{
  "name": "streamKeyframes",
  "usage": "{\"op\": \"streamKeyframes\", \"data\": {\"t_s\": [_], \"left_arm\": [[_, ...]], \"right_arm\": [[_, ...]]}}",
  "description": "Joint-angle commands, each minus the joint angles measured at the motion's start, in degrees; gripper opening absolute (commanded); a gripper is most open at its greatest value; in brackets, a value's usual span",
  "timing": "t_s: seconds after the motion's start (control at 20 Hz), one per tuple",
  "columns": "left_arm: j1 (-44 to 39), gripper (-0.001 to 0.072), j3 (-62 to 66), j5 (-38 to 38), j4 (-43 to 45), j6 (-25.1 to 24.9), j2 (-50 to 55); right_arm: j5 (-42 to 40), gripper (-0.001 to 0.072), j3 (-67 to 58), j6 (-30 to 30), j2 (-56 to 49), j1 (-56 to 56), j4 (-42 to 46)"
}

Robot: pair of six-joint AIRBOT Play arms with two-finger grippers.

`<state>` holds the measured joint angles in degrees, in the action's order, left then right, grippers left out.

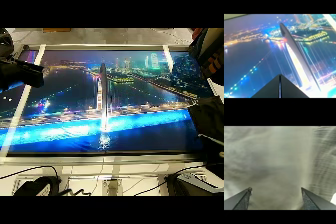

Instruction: Fold the clothes and pants, and hang the long-sleeved shirts on hangers.

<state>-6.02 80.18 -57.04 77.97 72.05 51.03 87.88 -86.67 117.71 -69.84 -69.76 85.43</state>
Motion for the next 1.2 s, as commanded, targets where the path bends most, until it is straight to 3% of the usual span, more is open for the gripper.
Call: {"op": "streamKeyframes", "data": {"t_s": [0.0, 0.1, 0.25, 0.3, 0.35, 0.4, 0.55, 0.65, 0.7, 0.75, 0.8, 0.9, 1.0, 1.15], "left_arm": [[0.0, 0.0017, 0.0, -0.1, 0.0, 0.0, 0.0], [0.0, 0.0017, 0.0, -0.1, 0.0, 0.0, 0.0], [0.0, 0.0017, 0.0, 0.0, 0.0, 0.0, 0.0], [0.0, 0.0017, 0.0, -0.1, 0.0, 0.0, 0.0], [0.0, 0.0017, 0.0, -0.1, 0.0, 0.0, 0.0], [0.0, 0.0017, 0.0, -0.1, 0.0, 0.0, 0.0], [0.0, 0.0017, 0.0, 0.0, 0.0, 0.0, 0.0], [0.0, 0.0017, 0.0, -0.1, 0.0, 0.0, 0.0], [0.0, 0.0017, 0.0, -0.1, 0.0, 0.0, 0.0], [0.0, 0.0017, 0.0, -0.1, 0.0, 0.0, 0.0], [0.0, 0.0017, 0.0, 0.0, 0.0, 0.0, 0.0], [0.0, 0.0017, 0.0, 0.0, 0.0, 0.0, 0.0], [0.0, 0.0017, 0.0, 0.0, 0.0, 0.0, 0.0], [0.0, 0.0017, 0.0, 0.0, 0.0, 0.0, 0.0]], "right_arm": [[2.4, 0.0700, 0.6, 1.7, 0.2, -0.9, 1.9], [2.6, 0.0698, 0.6, 0.9, 0.2, -0.9, 1.7], [0.2, 0.0681, 0.6, -7.1, 0.3, -0.8, -3.9], [-1.2, 0.0576, 0.6, -9.6, 0.3, -0.2, -9.4], [-2.8, 0.0409, 0.6, -13.2, 0.4, 0.7, -15.7], [-4.7, 0.0324, 0.6, -16.6, 0.4, 2.6, -22.0], [-7.1, 0.0321, 0.6, -28.4, 0.6, 13.1, -37.5], [-6.7, 0.0317, 0.6, -33.4, 0.7, 23.9, -43.2], [-5.8, 0.0256, 0.6, -35.6, 0.7, 29.9, -43.8], [-4.5, 0.0085, 0.6, -38.5, 0.7, 36.8, -43.1], [-3.5, 0.0035, 0.6, -41.7, 0.7, 43.4, -41.8], [-3.7, 0.0034, 0.6, -44.9, 0.7, 54.4, -34.3], [-6.2, 0.0034, 0.6, -41.1, 0.7, 63.5, -19.4], [-7.5, 0.0034, 0.6, -17.7, 0.7, 70.7, 0.6]]}}
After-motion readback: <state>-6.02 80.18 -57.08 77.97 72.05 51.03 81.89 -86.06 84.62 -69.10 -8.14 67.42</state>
